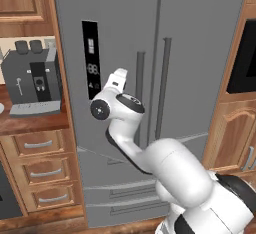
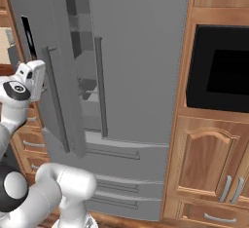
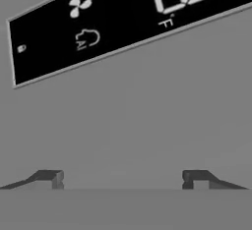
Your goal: Place the steak on the counter behind the older steak on the same shelf of the fridge to maintain FIFO order. Close the fridge door when finished.
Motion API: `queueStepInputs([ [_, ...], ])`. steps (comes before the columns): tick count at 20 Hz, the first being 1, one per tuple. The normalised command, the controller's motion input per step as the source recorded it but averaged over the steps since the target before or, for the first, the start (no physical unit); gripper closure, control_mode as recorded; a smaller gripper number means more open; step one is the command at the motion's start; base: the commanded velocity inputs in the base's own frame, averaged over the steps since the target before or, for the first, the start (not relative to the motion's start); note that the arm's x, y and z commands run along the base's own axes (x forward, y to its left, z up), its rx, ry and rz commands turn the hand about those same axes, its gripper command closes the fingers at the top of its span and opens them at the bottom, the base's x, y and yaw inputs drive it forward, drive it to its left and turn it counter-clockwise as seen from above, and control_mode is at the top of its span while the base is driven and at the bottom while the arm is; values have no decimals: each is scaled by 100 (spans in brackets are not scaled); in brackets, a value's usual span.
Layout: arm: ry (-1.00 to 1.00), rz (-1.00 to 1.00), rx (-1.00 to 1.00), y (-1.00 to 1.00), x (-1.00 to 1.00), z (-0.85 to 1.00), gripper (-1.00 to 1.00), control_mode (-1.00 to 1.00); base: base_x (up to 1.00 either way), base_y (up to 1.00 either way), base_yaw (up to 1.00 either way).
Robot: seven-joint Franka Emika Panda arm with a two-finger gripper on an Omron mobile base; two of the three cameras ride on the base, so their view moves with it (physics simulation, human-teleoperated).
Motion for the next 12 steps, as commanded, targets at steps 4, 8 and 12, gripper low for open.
queueStepInputs([
  [4, -4, -1, 4, -17, 65, 19, -100, -100, 0, 0, 0],
  [8, 0, -4, 3, -13, 71, 25, -100, -100, 0, 0, 0],
  [12, 0, -7, 2, -2, 57, 21, -100, -100, 0, 0, 0],
])
